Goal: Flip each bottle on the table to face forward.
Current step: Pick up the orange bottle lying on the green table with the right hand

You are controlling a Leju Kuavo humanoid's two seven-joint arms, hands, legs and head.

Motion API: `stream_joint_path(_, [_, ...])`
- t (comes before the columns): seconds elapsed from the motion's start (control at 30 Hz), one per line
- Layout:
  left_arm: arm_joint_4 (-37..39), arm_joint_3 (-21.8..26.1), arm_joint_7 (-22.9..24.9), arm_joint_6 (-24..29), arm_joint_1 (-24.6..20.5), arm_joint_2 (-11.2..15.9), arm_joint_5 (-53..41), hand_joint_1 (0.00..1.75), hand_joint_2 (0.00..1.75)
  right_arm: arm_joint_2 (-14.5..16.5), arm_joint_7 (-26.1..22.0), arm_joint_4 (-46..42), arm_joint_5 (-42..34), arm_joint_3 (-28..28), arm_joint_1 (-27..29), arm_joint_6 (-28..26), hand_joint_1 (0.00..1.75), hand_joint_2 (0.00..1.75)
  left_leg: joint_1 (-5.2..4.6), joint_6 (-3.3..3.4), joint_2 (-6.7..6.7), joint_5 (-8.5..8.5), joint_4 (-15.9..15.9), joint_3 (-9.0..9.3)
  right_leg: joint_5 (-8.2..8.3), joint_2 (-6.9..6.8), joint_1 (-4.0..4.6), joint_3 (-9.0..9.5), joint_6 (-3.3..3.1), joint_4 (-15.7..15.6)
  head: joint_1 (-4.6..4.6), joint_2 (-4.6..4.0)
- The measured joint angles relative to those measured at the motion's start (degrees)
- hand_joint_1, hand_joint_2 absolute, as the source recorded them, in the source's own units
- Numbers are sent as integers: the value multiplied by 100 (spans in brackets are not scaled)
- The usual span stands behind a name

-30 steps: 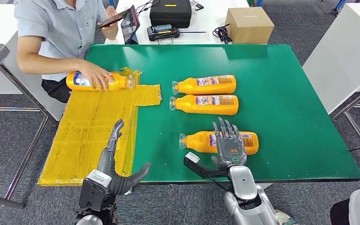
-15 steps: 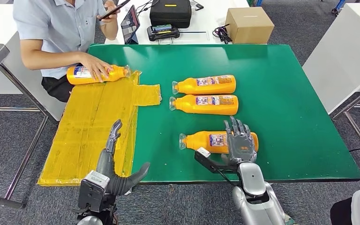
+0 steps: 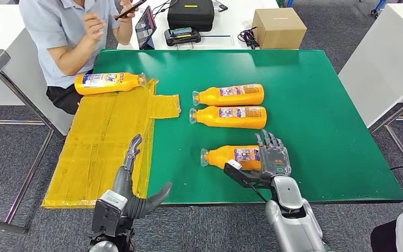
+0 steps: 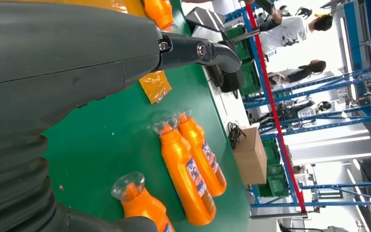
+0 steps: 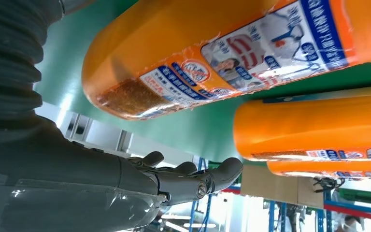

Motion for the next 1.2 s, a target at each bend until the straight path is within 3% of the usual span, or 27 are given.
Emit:
stream_joint_path(0.6, [236, -225, 75, -23, -122, 81, 106, 0, 175, -4, -120, 1096, -191, 256, -628, 234, 0, 175, 0, 0, 2, 0, 0, 3, 0, 1, 0, 1, 0, 0, 0, 0])
stream_joint_path(0.97, [241, -236, 129, 27, -123, 96, 122, 0, 175, -90, 318, 1510, -161, 580, -994, 535, 1, 175, 0, 0, 4, 0, 0, 24, 1, 2, 0, 22, 0, -1, 1, 0])
stream_joint_path(1.0, [241, -236, 132, 28, -123, 96, 122, 0, 175, -100, 353, 1535, -158, 596, -1018, 563, 23, 175, 0, 0, 4, 0, 0, 25, 1, 2, 0, 23, 0, -1, 0, 0])
stream_joint_path(1.1, [241, -236, 137, 27, -123, 97, 118, 0, 175, -143, 403, 1612, -193, 627, -1083, 677, 146, 175, 0, 1, 1, 1, 0, 31, 0, 1, 0, 30, 0, -1, 1, 0])
stream_joint_path(1.13, [241, -236, 138, 27, -123, 97, 116, 0, 175, -162, 409, 1641, -216, 633, -1098, 718, 168, 175, 0, 1, 0, 1, 0, 32, 0, 0, 0, 32, 0, -1, 2, 0])
stream_joint_path(1.2, [241, -236, 138, 27, -123, 98, 114, 0, 175, -203, 407, 1704, -287, 648, -1122, 794, 175, 175, -1, 1, 0, 1, 0, 34, 1, 0, 0, 33, 0, -2, 1, 0])
